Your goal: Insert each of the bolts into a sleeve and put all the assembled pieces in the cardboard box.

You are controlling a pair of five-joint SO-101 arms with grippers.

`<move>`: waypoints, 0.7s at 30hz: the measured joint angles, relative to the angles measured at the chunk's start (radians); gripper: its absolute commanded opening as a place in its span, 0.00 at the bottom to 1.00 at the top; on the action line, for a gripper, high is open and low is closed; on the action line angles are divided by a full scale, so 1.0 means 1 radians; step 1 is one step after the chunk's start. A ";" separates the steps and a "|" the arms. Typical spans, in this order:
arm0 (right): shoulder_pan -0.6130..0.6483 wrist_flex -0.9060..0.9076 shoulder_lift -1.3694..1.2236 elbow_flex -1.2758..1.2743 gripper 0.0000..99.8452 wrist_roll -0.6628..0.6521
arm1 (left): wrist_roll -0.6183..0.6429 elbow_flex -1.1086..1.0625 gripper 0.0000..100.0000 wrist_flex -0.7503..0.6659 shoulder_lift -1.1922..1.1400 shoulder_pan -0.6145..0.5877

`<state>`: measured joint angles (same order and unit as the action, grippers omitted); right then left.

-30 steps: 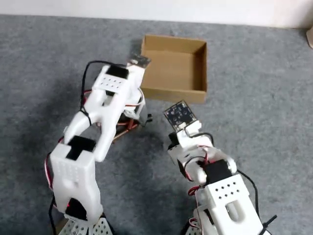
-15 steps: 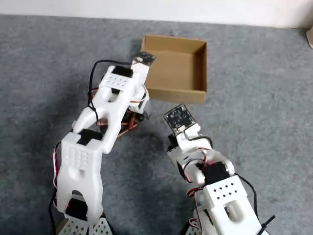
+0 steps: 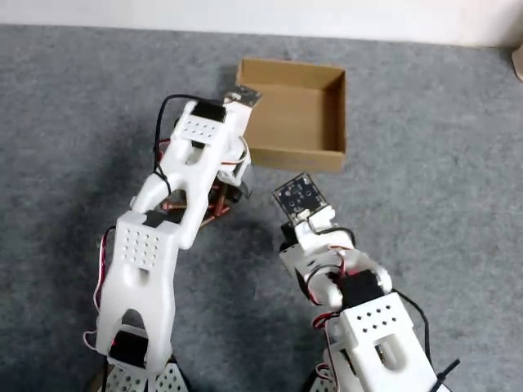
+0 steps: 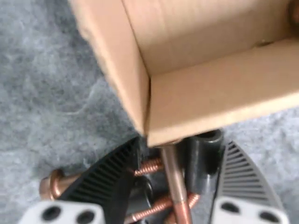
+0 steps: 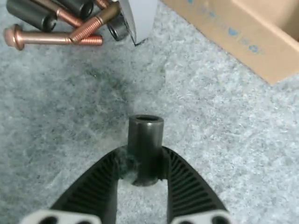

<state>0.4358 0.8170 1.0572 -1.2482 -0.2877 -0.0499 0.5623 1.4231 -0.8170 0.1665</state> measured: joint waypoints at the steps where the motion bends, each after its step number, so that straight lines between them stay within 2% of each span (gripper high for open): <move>1: 0.000 0.000 0.000 0.000 0.00 0.000 | -0.003 0.000 0.26 0.003 0.008 0.000; 14: 0.000 0.000 0.000 0.000 0.00 0.000 | -0.003 -0.002 0.26 0.023 0.146 -0.038; 21: 0.000 0.000 0.000 0.000 0.00 0.000 | 0.021 -0.002 0.26 0.023 0.137 -0.043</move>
<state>0.4358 0.8170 1.0572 -1.2482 -0.2877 -0.0284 0.5608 1.4461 -0.6805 0.1235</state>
